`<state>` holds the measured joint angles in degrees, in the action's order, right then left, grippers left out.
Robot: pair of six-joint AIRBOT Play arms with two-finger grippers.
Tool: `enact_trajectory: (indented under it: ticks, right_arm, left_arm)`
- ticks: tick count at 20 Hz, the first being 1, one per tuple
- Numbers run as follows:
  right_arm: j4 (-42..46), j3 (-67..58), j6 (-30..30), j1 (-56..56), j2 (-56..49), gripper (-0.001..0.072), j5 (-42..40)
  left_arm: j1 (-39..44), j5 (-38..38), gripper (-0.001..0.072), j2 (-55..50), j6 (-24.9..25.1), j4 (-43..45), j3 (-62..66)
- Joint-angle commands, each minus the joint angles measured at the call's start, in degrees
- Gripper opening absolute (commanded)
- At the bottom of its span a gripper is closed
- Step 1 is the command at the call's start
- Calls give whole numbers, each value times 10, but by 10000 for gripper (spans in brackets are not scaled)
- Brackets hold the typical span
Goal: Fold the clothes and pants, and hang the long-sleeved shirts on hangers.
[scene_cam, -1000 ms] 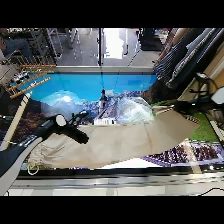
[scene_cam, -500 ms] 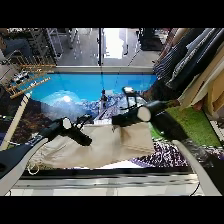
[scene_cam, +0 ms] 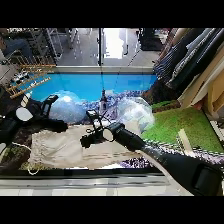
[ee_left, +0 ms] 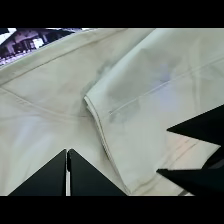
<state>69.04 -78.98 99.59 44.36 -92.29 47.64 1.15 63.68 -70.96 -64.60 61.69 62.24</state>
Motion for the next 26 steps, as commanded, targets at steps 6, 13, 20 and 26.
enact_trajectory:
  ticks: [6,13,20,26]
  right_arm:
    - [13,178,-103,-377,212,563,200]
    - [-140,251,-266,-518,134,705,148]
    - [-323,237,-387,-503,12,649,170]
    - [-96,175,-247,-527,61,14,143]
  left_arm:
    - [-39,60,14,19,2,59,0]
    - [-36,80,14,19,2,52,0]
    - [-36,82,14,18,3,52,0]
    - [-36,81,14,10,2,58,-31]
